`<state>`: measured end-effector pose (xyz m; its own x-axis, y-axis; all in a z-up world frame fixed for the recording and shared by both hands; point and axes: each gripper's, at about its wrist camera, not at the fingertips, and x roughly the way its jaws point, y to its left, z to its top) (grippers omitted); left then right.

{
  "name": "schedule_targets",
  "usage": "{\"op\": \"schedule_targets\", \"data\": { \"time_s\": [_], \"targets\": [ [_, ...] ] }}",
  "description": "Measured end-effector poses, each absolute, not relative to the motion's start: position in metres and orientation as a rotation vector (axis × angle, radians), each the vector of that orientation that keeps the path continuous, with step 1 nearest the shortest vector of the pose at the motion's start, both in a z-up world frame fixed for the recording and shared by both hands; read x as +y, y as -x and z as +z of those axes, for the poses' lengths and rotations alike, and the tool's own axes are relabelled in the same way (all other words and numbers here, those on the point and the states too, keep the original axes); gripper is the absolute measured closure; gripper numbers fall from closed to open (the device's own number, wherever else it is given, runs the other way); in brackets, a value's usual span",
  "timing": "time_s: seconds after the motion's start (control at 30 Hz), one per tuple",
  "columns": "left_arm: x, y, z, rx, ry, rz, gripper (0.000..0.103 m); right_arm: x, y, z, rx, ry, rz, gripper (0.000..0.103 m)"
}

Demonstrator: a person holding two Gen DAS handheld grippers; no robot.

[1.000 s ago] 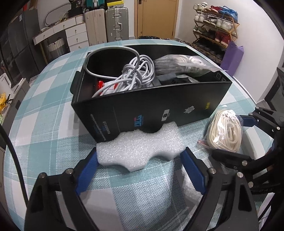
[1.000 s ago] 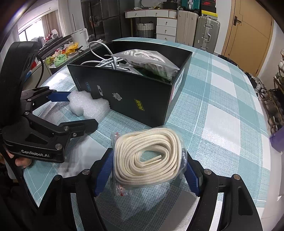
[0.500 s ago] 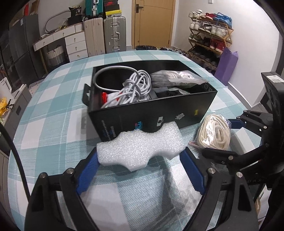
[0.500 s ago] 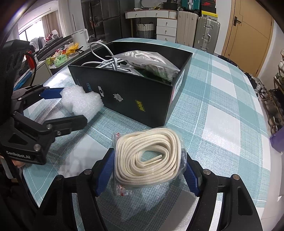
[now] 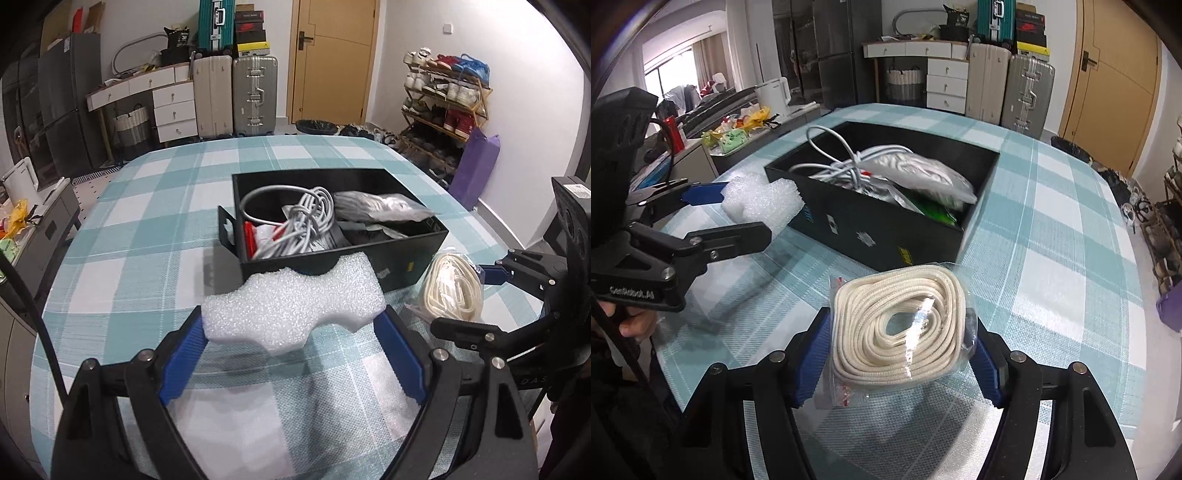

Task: Organize soft objects
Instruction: 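Carry the foam piece with the left tool while the right carries the cream strap into the box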

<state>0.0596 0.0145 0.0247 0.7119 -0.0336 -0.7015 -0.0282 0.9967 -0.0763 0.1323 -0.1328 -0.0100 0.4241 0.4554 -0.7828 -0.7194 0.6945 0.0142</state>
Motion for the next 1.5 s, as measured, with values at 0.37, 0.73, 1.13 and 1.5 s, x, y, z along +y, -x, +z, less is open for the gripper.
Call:
{"op": "schedule_targets", "data": {
  "time_s": [0.37,0.73,1.13,1.5],
  "targets": [
    [0.023,-0.055,0.042,0.729,0.079,0.017,0.014,-0.134,-0.119,0.022,0.76,0.311,0.786,0.035],
    [0.024,-0.06,0.056,0.688,0.071,0.013,0.014,-0.138,-0.11,0.047,0.669,0.246,0.793,0.035],
    [0.029,-0.072,0.065,0.66,0.069,0.01,0.014,-0.134,-0.122,0.064,0.636,0.183,0.755,0.035],
    [0.031,-0.101,0.07,0.658,0.045,0.0,0.014,-0.119,-0.155,0.065,0.655,0.154,0.747,0.035]
  ]
}}
